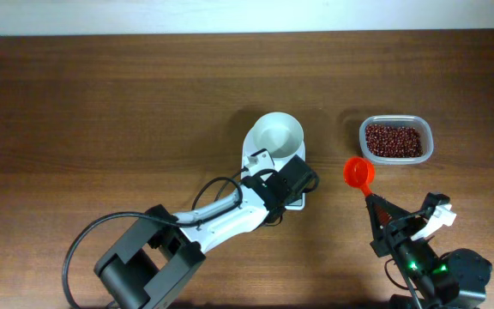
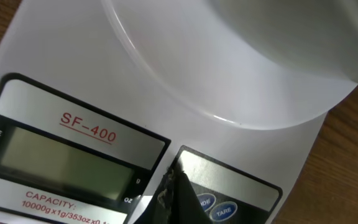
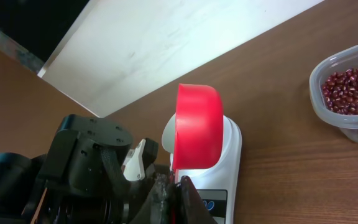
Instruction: Scoop and weigh 50g on scale
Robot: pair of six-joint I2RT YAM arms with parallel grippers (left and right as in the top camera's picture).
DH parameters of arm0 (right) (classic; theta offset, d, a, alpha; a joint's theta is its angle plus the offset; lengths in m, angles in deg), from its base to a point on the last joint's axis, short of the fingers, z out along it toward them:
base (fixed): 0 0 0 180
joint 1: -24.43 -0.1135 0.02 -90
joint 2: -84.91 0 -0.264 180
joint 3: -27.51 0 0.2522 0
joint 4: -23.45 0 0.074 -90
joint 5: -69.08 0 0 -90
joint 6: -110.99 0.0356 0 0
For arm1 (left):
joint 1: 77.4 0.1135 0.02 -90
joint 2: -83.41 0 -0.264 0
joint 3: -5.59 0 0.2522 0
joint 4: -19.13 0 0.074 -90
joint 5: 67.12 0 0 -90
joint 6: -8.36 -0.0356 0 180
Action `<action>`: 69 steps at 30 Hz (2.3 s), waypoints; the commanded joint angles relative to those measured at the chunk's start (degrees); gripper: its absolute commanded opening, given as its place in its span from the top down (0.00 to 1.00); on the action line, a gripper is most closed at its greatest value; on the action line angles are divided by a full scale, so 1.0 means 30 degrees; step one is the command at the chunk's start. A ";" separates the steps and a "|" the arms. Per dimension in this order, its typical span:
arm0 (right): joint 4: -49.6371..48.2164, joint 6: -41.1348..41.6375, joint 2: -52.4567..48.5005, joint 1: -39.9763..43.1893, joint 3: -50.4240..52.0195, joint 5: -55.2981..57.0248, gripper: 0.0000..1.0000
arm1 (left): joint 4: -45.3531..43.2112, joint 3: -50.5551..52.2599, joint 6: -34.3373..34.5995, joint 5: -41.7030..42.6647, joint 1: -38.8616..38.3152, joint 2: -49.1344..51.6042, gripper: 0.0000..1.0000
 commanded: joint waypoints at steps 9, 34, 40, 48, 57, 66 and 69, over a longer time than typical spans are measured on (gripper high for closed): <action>-0.0087 0.0240 0.0124 0.0124 -0.0299 -0.0095 0.96 | 0.2055 -0.0102 -0.5049 0.2769 0.0124 -0.3789 1.00; -0.0029 0.1559 0.0124 0.0124 -0.0299 -0.0189 0.96 | 0.3716 -0.0095 -0.5952 -0.2200 0.0182 -0.8007 1.00; 0.0430 0.2310 0.0124 0.0124 -0.0299 -0.0160 0.96 | 0.2120 -0.0095 -0.5880 -0.2200 -0.1231 -0.6776 1.00; 0.0430 0.2302 0.0124 0.0124 -0.0299 0.2761 0.96 | -0.0255 -0.0095 -0.4874 -0.2208 -0.2244 -0.3031 1.00; 0.0430 0.2302 0.0124 0.0124 -0.0299 0.3483 0.96 | 0.1290 -0.0095 -0.1195 -0.3708 -0.2171 -0.1406 1.00; 0.0437 0.2310 0.0124 0.0124 -0.0299 0.3570 0.96 | 0.0663 -0.0095 -0.0277 -0.3730 -0.2171 -0.0182 1.00; 0.0444 0.2310 0.0124 0.0124 -0.0299 0.3570 0.96 | 0.0678 -0.0095 -0.0284 -0.3738 -0.2171 -0.0182 1.00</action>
